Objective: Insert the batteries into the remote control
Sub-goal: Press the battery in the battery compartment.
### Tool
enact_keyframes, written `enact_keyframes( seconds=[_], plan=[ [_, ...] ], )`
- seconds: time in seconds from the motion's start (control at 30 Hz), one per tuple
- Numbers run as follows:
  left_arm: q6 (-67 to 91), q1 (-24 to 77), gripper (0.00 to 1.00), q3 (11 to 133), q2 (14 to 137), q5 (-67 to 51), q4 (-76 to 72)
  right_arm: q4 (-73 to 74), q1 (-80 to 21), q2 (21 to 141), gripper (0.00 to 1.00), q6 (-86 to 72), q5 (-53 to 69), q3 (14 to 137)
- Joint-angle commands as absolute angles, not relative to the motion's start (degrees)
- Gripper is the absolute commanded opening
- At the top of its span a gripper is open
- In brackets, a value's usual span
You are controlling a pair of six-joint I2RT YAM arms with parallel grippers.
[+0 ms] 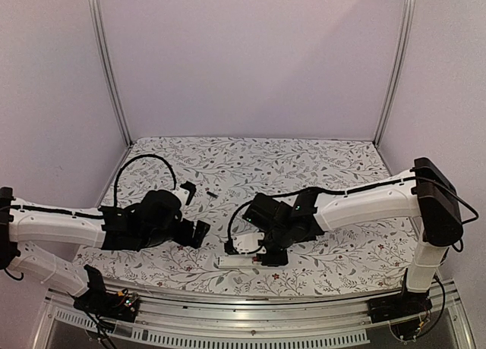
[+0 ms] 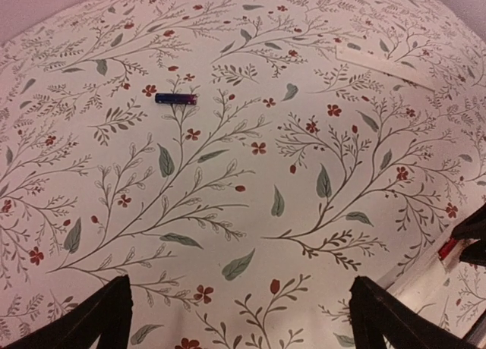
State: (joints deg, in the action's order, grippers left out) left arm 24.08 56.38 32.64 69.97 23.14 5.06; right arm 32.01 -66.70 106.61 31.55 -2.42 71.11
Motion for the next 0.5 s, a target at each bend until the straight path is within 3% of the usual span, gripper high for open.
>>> enact_keyframes(
  seconds=[0.0,0.47],
  plan=[
    [23.8,55.5,1.0,31.8,68.6,22.9,4.4,32.8,-66.4,107.9,0.23,33.1,-1.2,72.3],
    [23.6,54.9,1.0,31.8,68.1,23.2,5.1,33.3,-64.9,108.9,0.2,34.6,-0.5,72.5]
  ],
)
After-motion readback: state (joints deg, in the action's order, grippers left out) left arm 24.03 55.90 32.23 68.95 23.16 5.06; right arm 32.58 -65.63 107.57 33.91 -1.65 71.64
